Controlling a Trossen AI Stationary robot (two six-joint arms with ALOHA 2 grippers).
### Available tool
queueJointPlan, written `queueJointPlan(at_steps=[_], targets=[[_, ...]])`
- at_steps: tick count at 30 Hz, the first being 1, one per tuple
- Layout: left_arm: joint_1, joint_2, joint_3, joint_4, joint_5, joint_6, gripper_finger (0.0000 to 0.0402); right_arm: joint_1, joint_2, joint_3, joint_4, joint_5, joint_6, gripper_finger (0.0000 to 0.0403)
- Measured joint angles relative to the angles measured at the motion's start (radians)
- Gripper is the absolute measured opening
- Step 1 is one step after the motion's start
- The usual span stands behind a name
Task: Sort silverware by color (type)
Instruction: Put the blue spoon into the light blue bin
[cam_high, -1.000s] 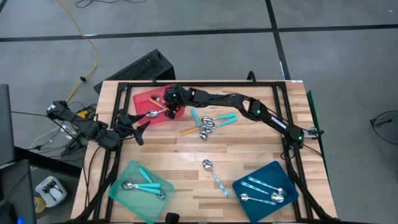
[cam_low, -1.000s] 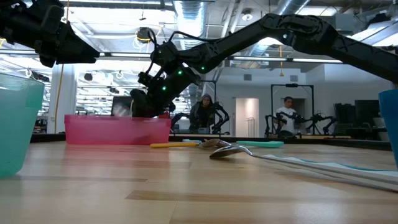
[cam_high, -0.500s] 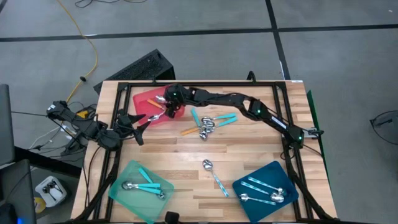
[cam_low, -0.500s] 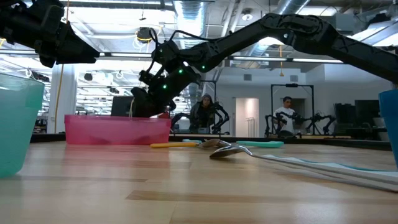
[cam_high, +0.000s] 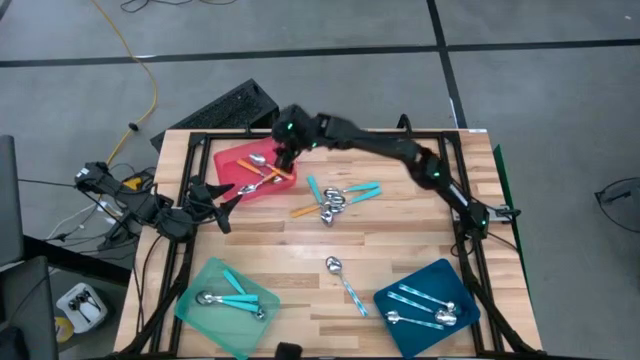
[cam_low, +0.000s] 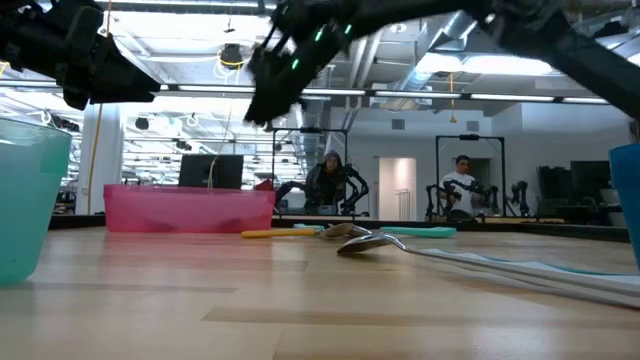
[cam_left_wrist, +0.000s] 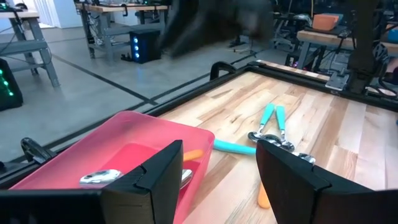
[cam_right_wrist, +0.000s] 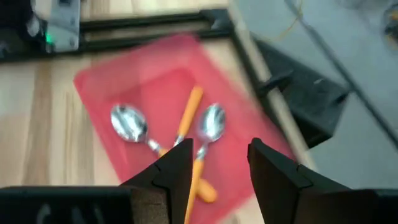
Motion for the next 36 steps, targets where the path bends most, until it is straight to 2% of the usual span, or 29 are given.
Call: queueJointPlan(at_steps=[3, 11, 16, 21, 23, 29, 36], targets=[[0.0, 0.0, 0.0, 0.003, 0.001, -0.008, 0.019, -0.007, -0.084, -0.002, -0.137, 0.026, -0.04, 0.0175], [0.0, 0.0, 0.0, -0.001, 0.004, -0.002, 0.019, -0.012, -0.337, -0.002, -0.451, 0.201, -0.086, 0.0175], [0.0, 0.0, 0.0, -0.003, -0.001, 0.001, 0.019, -0.012, -0.449, -0.003, -0.629, 0.222, -0.081, 0.0175], [0.0, 0.0, 0.0, -0.008, 0.0, -0.002, 0.019, -0.018, -0.523, -0.014, -0.848, 0.223, 0.012, 0.0175], [0.0, 0.0, 0.0, -0.01, 0.0, -0.007, 0.019, -0.018, -0.549, -0.046, -0.87, 0.222, 0.058, 0.0175], [0.0, 0.0, 0.0, -0.012, 0.0, -0.008, 0.019, -0.001, -0.675, -0.273, -0.843, 0.212, 0.095, 0.0175], [0.0, 0.0, 0.0, -0.012, 0.0, -0.01, 0.019, -0.003, -0.826, -0.704, -0.646, 0.213, 0.097, 0.0175]])
